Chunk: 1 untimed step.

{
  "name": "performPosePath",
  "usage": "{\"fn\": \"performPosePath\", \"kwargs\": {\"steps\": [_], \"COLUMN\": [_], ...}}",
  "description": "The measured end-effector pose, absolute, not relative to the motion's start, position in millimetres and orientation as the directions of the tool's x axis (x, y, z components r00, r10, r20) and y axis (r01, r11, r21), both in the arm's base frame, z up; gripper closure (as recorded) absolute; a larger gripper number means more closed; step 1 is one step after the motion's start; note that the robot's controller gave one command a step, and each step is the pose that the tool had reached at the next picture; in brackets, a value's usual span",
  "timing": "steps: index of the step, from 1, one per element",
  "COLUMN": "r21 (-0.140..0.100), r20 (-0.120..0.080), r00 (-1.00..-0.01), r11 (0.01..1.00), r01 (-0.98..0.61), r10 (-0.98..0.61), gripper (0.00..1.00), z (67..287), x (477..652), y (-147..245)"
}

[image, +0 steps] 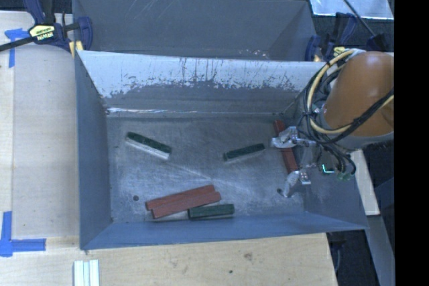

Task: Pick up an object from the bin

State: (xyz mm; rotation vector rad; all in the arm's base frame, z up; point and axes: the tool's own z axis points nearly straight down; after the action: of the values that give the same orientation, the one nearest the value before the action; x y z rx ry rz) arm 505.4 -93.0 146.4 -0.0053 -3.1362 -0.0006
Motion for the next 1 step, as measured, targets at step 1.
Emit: {"fn": "performPosePath", "kwargs": {"steps": [1], "r21": [-0.001], "r20": [-0.003], "r00": [-1.000], "r11": [1.000], "r01": [0.001], "r10": [0.001], "gripper": [0.00], "z": [150.5], "x": [507.4], "y": [-92.8]}}
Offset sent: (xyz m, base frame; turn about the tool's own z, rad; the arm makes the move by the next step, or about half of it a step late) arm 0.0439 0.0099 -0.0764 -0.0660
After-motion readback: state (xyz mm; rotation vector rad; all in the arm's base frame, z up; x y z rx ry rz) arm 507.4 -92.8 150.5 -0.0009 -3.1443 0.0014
